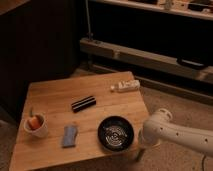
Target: Push the ceramic bowl across the table
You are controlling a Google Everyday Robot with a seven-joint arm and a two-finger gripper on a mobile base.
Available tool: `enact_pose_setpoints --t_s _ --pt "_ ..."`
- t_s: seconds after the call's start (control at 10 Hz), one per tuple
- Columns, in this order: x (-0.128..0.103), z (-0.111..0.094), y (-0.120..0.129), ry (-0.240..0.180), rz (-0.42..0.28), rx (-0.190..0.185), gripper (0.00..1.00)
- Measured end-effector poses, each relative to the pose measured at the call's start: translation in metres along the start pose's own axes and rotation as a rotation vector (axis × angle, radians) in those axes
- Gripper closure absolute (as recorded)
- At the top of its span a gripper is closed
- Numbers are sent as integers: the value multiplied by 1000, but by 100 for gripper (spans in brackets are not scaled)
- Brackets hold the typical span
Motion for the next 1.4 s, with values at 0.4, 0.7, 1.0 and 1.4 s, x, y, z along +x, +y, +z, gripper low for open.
enact_pose_setpoints --t_s 0.4,0.7,1.0,1.4 --pt "-8 0 -29 0 -102 -7 100" --pt "-13 -14 -93 31 -262 3 100" --pt "-18 -15 -121 30 -364 -3 100" --pt "-1 -6 -142 32 -382 -12 100"
